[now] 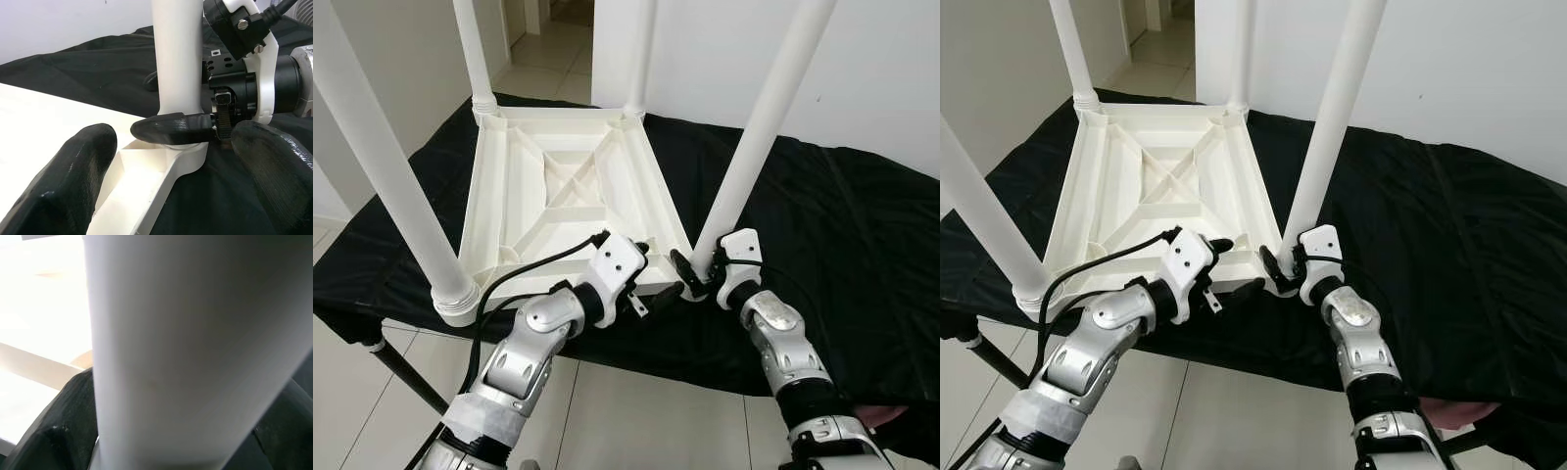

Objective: Building children table

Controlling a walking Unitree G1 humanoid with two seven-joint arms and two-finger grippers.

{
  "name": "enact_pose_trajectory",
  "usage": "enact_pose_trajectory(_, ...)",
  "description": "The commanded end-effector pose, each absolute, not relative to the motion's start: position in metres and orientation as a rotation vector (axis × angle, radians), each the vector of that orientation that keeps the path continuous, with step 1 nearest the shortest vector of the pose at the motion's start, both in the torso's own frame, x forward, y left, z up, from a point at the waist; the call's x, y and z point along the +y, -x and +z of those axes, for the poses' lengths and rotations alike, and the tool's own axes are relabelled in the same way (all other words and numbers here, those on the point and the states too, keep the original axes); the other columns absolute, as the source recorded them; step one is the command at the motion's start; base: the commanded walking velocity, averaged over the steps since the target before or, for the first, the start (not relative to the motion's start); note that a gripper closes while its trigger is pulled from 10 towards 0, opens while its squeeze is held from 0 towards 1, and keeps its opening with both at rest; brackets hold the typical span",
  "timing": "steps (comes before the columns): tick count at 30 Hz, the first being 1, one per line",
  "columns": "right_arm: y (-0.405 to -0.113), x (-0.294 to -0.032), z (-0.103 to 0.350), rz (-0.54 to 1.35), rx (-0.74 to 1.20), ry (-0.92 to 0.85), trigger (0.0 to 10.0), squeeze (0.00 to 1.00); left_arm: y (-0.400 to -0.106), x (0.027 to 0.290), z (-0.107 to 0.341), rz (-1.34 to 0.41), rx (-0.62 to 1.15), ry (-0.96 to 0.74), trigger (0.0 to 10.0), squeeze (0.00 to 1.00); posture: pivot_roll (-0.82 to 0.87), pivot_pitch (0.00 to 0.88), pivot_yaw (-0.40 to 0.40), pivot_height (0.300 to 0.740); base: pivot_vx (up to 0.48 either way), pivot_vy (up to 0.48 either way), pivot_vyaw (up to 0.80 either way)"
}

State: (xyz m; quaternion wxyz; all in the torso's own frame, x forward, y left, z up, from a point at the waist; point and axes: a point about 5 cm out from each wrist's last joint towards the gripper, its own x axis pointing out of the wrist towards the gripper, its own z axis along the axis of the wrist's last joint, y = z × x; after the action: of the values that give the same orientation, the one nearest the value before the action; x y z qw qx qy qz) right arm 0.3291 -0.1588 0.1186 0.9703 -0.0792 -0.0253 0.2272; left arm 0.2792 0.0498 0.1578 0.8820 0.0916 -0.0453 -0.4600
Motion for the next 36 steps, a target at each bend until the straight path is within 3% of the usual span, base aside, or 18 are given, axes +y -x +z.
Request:
enact_pose_trajectory(1,-0.333,-0.159,0.121,0.504,-0.059,0.172,10.0,0.00,-0.280,0.050,0.156,-0.951,-0.081,-0.201,10.0,0.00,-0.03,0.000,-0.053,0.740,0.000,0.000,0.00)
enact_pose_trajectory(15,-0.345,-0.155,0.117,0.715,-0.006,0.195,10.0,0.00,-0.272,0.051,0.152,-0.996,-0.055,-0.187,10.0,0.00,-0.01,0.000,-0.053,0.740,0.000,0.000,0.00)
enact_pose_trajectory(16,-0.345,-0.156,0.115,0.720,0.009,0.197,4.0,0.00,-0.272,0.051,0.152,-0.997,-0.053,-0.187,10.0,0.00,0.00,0.000,-0.057,0.740,0.000,0.000,0.00)
enact_pose_trajectory(17,-0.345,-0.157,0.113,0.722,0.026,0.193,2.0,0.00,-0.271,0.051,0.152,-0.997,-0.053,-0.187,10.0,0.00,0.00,0.000,-0.058,0.740,0.000,0.000,0.00)
enact_pose_trajectory(19,-0.345,-0.158,0.111,0.723,0.038,0.190,2.0,0.00,-0.271,0.051,0.152,-0.998,-0.053,-0.188,10.0,0.00,0.00,0.000,-0.058,0.740,0.000,0.000,0.00)
enact_pose_trajectory(20,-0.346,-0.160,0.108,0.721,0.052,0.177,0.0,0.00,-0.271,0.051,0.151,-0.998,-0.050,-0.186,10.0,0.00,0.00,0.000,-0.061,0.740,0.000,0.000,0.00)
enact_pose_trajectory(31,-0.343,-0.156,0.097,0.715,0.065,0.127,0.0,0.00,-0.270,0.052,0.150,-0.990,-0.046,-0.187,10.0,0.00,0.00,0.000,-0.081,0.740,0.000,0.000,0.00)
enact_pose_trajectory(32,-0.343,-0.157,0.097,0.695,0.067,0.117,10.0,0.00,-0.270,0.052,0.149,-0.989,-0.045,-0.186,10.0,0.00,0.00,0.000,-0.082,0.740,0.000,0.000,0.00)
enact_pose_trajectory(36,-0.344,-0.159,0.096,0.646,0.070,0.098,10.0,0.00,-0.269,0.052,0.148,-0.985,-0.044,-0.182,10.0,0.00,0.00,0.000,-0.086,0.740,0.000,0.000,0.00)
